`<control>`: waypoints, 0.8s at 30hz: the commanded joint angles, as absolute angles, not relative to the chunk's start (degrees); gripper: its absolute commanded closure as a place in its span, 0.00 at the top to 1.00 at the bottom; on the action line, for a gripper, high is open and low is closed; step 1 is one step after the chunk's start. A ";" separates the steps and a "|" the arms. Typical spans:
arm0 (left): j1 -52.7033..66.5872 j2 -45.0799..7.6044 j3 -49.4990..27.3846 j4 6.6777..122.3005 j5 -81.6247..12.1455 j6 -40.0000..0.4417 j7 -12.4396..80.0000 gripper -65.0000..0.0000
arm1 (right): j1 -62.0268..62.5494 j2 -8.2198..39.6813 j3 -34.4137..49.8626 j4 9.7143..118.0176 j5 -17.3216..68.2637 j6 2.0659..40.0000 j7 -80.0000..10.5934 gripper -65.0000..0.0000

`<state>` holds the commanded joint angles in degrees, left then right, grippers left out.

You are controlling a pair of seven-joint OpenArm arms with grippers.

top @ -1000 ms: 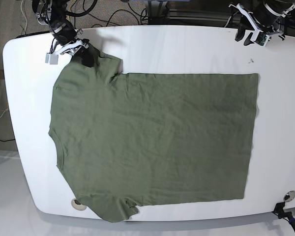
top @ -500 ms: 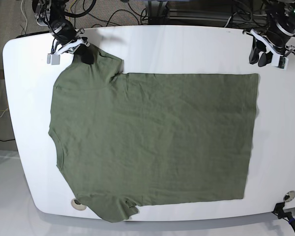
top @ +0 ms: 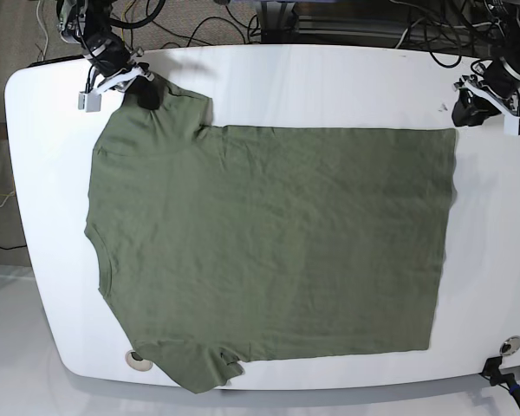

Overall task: Fold the T-shirt properly
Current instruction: 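Move the left gripper to the shirt's hem corner and grasp it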

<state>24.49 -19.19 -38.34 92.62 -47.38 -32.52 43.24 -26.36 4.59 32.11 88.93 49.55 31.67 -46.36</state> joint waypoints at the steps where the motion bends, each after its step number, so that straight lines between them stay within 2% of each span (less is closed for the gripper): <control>1: 23.66 -19.47 -38.47 91.47 -46.95 -32.28 42.83 0.28 | -26.29 4.60 32.15 89.15 49.54 31.68 -46.28 0.00; 8: 20.72 -20.17 -38.83 86.08 -44.13 -31.45 41.52 0.28 | -26.19 4.72 32.35 89.12 49.47 31.80 -46.63 0.00; 24: 17.64 -19.72 -38.09 82.29 -44.23 -31.05 40.88 0.29 | -26.65 4.79 32.29 89.11 48.65 31.99 -46.43 0.00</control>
